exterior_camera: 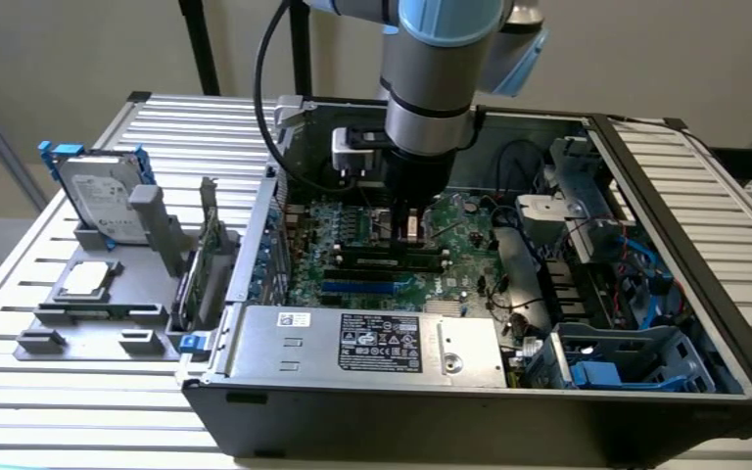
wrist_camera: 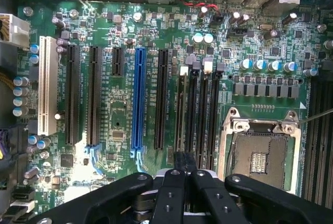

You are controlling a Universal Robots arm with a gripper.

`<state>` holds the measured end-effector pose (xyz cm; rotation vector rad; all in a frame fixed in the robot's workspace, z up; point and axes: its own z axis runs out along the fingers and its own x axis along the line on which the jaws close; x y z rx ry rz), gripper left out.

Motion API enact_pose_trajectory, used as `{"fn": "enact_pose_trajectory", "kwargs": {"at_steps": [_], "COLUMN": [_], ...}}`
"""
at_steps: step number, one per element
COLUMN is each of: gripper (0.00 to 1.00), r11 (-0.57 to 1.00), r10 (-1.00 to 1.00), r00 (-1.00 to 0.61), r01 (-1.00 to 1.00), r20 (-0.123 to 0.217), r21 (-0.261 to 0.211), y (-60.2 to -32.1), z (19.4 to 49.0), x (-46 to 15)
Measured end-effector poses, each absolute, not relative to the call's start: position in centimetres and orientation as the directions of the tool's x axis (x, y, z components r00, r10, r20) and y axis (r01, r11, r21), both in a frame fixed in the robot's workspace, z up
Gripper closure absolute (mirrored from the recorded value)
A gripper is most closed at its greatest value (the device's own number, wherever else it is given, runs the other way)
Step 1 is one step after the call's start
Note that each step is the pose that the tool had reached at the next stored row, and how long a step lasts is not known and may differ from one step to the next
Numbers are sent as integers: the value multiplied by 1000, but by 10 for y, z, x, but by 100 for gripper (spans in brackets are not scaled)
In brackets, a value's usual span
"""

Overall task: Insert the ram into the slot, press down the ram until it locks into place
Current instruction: 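Press down the ram until it locks into place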

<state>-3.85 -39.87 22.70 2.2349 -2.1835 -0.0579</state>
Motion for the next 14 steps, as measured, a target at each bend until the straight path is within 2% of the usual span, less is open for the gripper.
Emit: {"fn": "enact_pose_trajectory", "kwargs": {"at_steps": [10, 14], "gripper": [90, 90], "r11": [-24, -24], "r10": [-1000, -1000], "r00": [23, 23], "r01": [-999, -999], "r20": [-15, -16], "r21": [38, 38], "y": [-399, -399], "z": [251, 252], "x": [-39, -38]}}
